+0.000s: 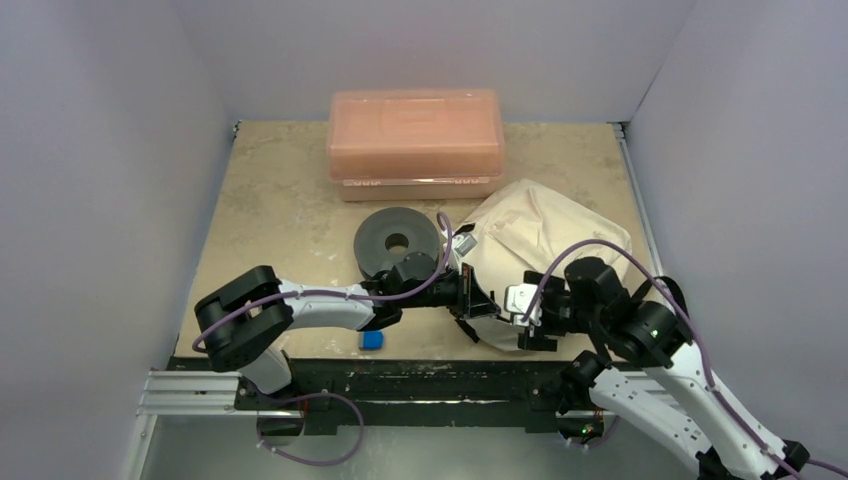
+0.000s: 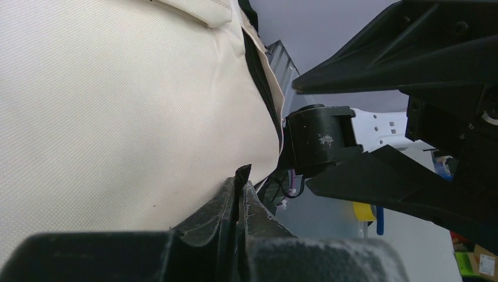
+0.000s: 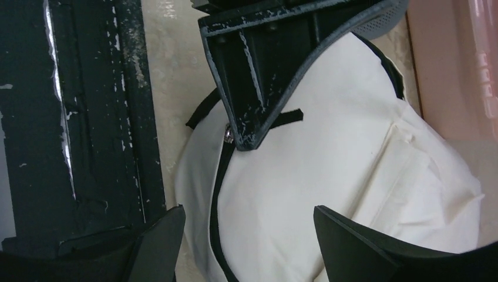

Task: Pack the student bag
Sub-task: Zip the student bag at the center of the board.

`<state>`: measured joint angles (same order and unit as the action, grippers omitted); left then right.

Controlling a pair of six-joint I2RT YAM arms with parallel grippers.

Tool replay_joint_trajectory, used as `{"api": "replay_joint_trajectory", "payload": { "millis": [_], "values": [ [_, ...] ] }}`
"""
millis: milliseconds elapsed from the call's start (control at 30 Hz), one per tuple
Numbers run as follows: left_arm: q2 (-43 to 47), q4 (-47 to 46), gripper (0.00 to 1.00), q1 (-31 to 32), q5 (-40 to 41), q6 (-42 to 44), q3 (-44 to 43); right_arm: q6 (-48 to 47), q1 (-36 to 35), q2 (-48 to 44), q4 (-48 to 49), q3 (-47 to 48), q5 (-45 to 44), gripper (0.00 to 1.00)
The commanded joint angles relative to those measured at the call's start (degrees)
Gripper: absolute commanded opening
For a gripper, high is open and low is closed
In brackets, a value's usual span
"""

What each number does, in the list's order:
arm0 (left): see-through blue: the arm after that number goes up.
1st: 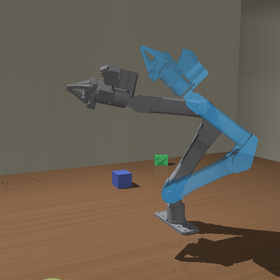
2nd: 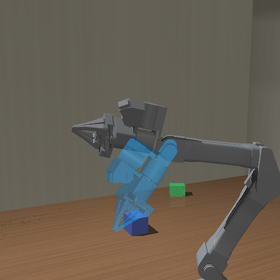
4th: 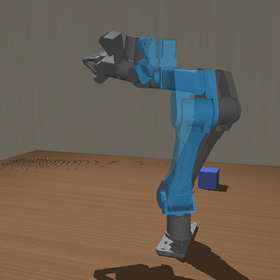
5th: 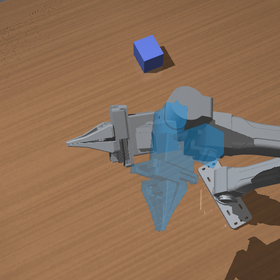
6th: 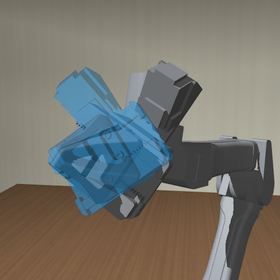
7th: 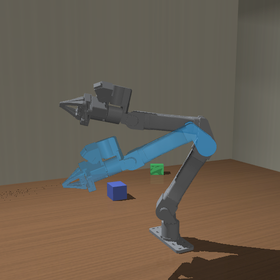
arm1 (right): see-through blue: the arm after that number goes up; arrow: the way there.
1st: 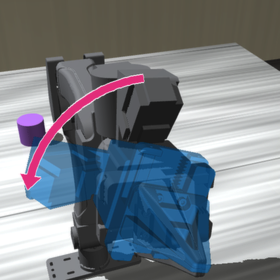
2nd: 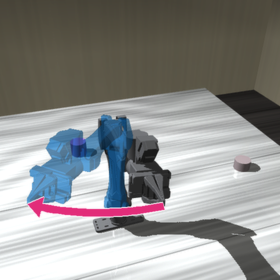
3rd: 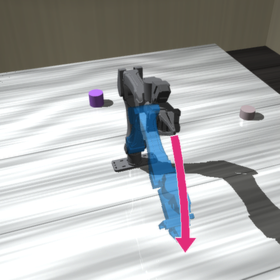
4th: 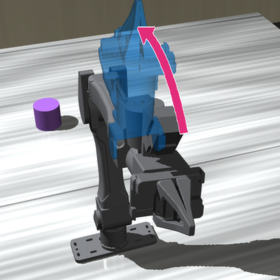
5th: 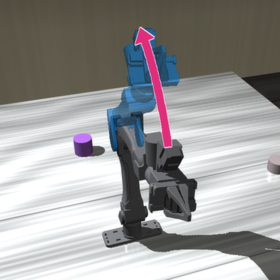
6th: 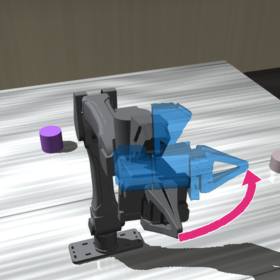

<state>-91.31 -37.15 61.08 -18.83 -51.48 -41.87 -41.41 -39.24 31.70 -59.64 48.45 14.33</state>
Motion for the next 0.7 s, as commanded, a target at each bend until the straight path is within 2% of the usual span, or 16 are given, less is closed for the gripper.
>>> {"api": "replay_joint_trajectory", "payload": {
  "millis": [0, 67, 333, 600, 667],
  "values": [
    [2.9, -4.4, 0.0, -0.5, 0.6, 0.3, 0.0, -5.8, 0.1, 4.5, 5.6, -2.0, 6.5, 0.83],
    [3.5, -4.8, 0.0, -0.5, 1.0, 0.7, 0.3, -6.2, 0.0, 4.7, 8.0, -2.9, 6.8, 0.8],
    [4.0, -8.4, 0.0, -0.4, 2.4, 0.9, 1.6, -4.7, 0.0, 6.3, 13.2, -6.4, 5.2, 0.56],
    [4.4, -8.9, 0.0, -0.4, 2.9, 1.1, 2.0, -5.2, 0.0, 7.7, 12.3, -7.9, 4.4, 0.36],
    [5.0, -8.4, 0.0, -0.4, 3.9, 1.3, 2.6, -5.7, 0.0, 7.5, 11.0, -7.9, 3.3, 0.26]
  ]
}}
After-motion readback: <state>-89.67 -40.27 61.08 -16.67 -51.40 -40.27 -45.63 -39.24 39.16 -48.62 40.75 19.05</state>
